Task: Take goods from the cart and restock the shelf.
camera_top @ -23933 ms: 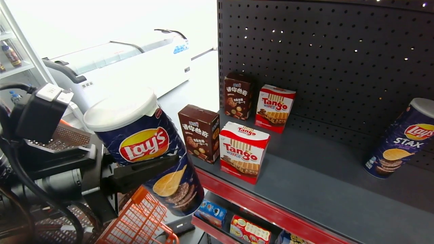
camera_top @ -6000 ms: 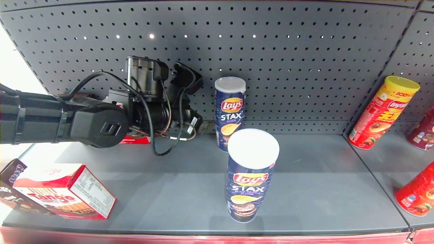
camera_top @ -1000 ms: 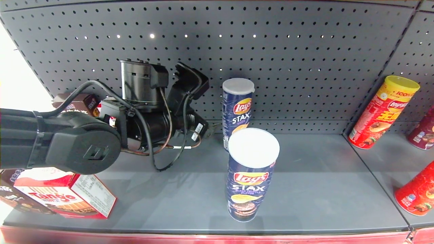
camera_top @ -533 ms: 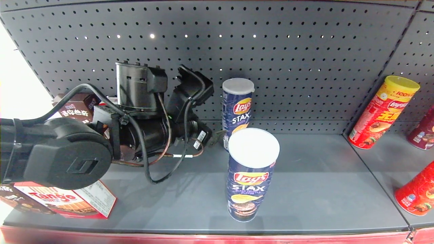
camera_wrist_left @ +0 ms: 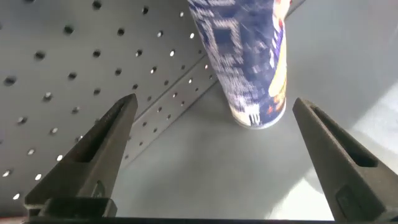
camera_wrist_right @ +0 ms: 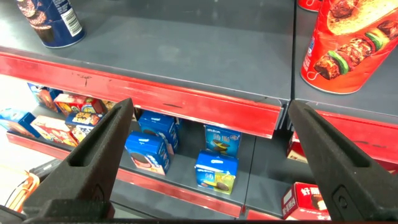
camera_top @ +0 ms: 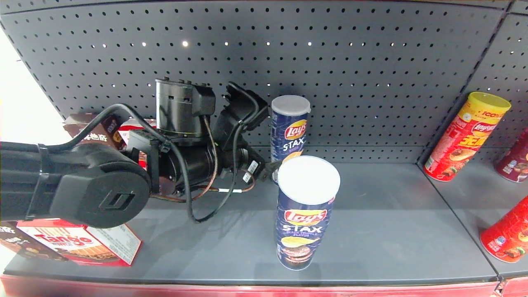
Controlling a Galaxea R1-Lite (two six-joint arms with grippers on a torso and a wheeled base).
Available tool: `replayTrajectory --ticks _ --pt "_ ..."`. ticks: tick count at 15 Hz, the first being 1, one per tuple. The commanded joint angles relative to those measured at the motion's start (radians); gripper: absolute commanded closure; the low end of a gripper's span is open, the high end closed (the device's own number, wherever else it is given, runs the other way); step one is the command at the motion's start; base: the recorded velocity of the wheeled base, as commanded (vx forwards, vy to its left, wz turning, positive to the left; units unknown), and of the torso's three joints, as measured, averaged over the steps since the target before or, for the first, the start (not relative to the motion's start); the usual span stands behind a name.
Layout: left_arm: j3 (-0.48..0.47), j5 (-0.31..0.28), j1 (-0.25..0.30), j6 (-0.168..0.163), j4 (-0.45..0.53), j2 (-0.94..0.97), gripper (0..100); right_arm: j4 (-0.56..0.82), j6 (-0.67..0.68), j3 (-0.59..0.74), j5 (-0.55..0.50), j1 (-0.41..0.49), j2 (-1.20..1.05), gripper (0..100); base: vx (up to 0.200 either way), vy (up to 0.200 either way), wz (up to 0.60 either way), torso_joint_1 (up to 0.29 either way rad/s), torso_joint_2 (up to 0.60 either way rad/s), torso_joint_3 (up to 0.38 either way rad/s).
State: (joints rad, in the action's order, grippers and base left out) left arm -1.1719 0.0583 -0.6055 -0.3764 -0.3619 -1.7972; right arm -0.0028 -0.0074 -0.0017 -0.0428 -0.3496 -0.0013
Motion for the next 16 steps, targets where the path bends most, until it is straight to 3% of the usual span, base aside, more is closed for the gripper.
replayTrajectory --ticks 1,10,12,16 --pt "-0.037 0.003 0.003 0.001 0.0 -0.053 0 0.0 0.0 0.0 0.0 0.0 0.001 0 0.0 0.0 0.0 0.0 0.0 0.0" --pt "-0.06 0.018 0.046 0.004 0.0 -0.067 0 0.0 0.0 0.0 0.0 0.0 0.001 0 0.0 0.0 0.0 0.0 0.0 0.0" --pt "-0.075 0.02 0.049 0.028 0.0 -0.068 0 0.0 0.0 0.0 0.0 0.0 0.001 0 0.0 0.0 0.0 0.0 0.0 0.0" --pt "-0.086 0.038 0.052 0.044 -0.002 -0.07 0 0.0 0.0 0.0 0.0 0.0 0.001 0 0.0 0.0 0.0 0.0 0.0 0.0"
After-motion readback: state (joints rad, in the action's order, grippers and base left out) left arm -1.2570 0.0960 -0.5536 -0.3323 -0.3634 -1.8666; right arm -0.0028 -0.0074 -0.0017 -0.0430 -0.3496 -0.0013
